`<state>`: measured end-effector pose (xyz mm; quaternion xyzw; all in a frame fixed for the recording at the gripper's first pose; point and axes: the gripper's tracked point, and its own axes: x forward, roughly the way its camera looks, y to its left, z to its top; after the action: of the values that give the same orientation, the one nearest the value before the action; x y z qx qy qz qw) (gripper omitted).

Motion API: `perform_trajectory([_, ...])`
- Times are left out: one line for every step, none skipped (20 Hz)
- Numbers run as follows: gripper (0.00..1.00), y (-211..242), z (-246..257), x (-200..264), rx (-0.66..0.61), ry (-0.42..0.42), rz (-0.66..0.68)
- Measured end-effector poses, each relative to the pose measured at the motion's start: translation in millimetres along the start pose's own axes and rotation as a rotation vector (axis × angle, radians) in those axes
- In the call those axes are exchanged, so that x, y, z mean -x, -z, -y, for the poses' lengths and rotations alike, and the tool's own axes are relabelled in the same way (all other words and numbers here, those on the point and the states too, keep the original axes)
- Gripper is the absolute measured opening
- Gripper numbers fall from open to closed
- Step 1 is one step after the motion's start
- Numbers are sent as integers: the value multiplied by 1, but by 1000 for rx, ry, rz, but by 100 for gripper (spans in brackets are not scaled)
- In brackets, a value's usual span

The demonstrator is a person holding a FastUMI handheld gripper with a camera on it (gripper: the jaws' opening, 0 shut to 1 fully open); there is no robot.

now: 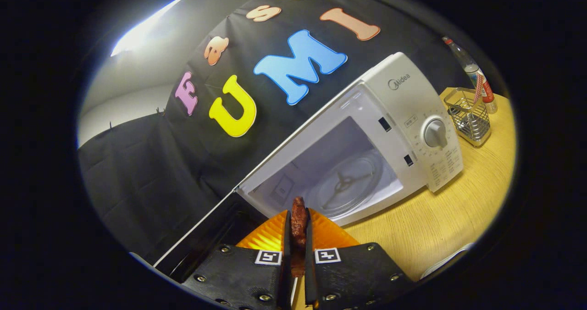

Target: Open the microwave, put the food inside, and close the microwave door.

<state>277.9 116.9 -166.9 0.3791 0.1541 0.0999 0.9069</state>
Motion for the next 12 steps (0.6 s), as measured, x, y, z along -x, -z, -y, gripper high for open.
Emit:
perform_trajectory([12,1,0,-6,26,12,14])
perform_trajectory([12,1,0,-16,54,26,25])
perform_trajectory([12,3,2,-25,74,40,30])
perform_trajectory([12,5,5,-35,81,58,29])
perform_trajectory([12,8,7,-45,80,71,26])
perform_trajectory([12,6,9,-54,74,81,35])
perform_trajectory([12,3,12,-63,77,95,48])
perform_trajectory([12,-3,16,-73,87,110,64])
perform_trajectory([12,-6,22,-84,95,129,77])
perform_trajectory([12,-9,26,-94,94,143,80])
perform_trajectory([12,-10,29,-102,86,149,85])
perform_trajectory([12,-11,32,-110,78,154,87])
